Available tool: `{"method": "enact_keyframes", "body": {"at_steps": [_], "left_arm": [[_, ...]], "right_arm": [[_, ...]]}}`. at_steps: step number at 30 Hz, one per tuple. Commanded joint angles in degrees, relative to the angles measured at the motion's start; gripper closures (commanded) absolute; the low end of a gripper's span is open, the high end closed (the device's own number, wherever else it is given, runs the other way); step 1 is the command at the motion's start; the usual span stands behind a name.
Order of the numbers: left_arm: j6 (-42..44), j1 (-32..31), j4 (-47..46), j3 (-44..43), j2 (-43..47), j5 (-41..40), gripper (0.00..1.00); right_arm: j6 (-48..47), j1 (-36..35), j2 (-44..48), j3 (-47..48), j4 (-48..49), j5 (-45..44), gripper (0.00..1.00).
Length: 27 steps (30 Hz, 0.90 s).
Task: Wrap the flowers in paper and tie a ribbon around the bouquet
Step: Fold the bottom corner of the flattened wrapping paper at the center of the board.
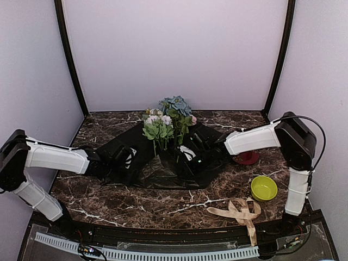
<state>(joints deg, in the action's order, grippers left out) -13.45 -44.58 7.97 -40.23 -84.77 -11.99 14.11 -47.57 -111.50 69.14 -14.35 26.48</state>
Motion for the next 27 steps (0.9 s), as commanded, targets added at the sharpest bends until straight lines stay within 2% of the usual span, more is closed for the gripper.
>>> {"method": "enact_keyframes", "body": {"at_steps": [1,5,8,10,12,18,27], "left_arm": [[-1.0,-2.9,4.8,-2.3,3.9,-7.4,0.44],[4.0,-9.0,5.0,-5.6,4.3,-12.1,0.43],[7.1,-11.4,0.2,-4.8,5.1,-6.1,0.43],[6.8,-11.3,-4.5,-2.4,5.1,-3.3,0.44],[5.7,-10.7,-5.5,-1.7,3.6,-3.9,0.47],[1.0,-6.2,3.5,-6.0,-6.0,-0.8,0.67],[-5.7,-5.3,5.3,-1.9,-8.3,1.2,0.7]], "right_arm": [[0.9,0.2,-2.1,2.3,-2.2,-1.9,0.98],[1.5,0.3,-2.9,3.5,-2.5,-2.6,0.97],[2.0,0.3,-3.2,4.3,-2.8,-2.9,0.97],[2.4,0.2,-3.5,4.5,-2.9,-2.5,0.97],[2.6,0.2,-3.7,4.6,-3.1,-2.5,0.96],[4.2,0.0,-3.7,5.1,-3.9,-4.2,0.95],[5.8,0.0,-0.8,6.4,-10.2,-11.0,0.82]]}}
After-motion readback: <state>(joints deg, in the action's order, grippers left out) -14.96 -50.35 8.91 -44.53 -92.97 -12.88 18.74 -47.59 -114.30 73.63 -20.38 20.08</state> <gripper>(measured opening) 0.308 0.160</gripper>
